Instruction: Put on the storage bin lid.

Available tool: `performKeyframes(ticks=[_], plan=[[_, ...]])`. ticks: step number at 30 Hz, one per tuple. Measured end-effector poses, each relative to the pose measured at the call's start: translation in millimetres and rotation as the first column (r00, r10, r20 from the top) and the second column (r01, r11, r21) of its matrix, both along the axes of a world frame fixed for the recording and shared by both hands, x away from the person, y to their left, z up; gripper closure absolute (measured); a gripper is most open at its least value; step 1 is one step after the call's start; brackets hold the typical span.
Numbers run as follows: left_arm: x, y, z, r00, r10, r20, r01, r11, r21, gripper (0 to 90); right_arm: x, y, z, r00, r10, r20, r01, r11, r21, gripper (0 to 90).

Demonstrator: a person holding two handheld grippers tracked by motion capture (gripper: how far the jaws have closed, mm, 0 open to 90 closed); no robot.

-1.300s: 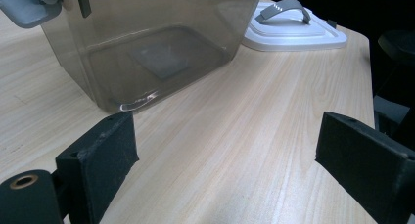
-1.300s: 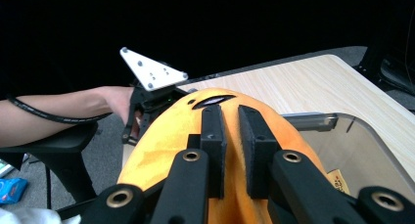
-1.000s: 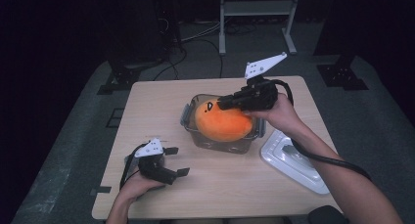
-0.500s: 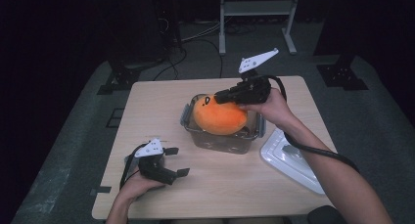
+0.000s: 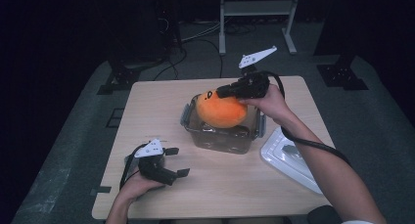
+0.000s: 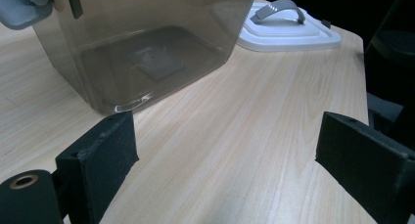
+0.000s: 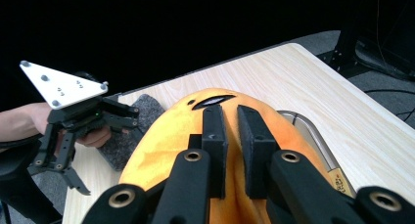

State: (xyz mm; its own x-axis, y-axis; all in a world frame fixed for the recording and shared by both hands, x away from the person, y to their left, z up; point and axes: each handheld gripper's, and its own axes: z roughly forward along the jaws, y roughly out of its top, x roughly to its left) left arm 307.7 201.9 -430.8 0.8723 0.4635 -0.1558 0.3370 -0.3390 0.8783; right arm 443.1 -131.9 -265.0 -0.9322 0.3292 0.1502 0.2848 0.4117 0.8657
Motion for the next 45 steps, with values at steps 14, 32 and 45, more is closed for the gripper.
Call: performKeyframes(ticks=[14,32,45], plan=[[-0.1,0.0,-0.2,1.0000,-0.003,-0.007,0.003,1.0000,0.002,7.5,17.8,5.0,-26.5,0.9997,-0.025,-0.003,0.025,0.999,-0.023,82.0],[0.4,-1.6,-1.6,0.9999,-0.008,-0.011,0.009,0.9999,0.009,7.5,30.1,5.9,-51.7,0.9978,-0.052,-0.042,0.050,0.997,-0.050,81.9],[0.0,-3.2,-1.5,0.9998,-0.010,-0.014,0.010,0.9999,0.010,7.5,36.3,13.8,-68.0,0.9964,-0.051,-0.068,0.045,0.995,-0.087,81.8]])
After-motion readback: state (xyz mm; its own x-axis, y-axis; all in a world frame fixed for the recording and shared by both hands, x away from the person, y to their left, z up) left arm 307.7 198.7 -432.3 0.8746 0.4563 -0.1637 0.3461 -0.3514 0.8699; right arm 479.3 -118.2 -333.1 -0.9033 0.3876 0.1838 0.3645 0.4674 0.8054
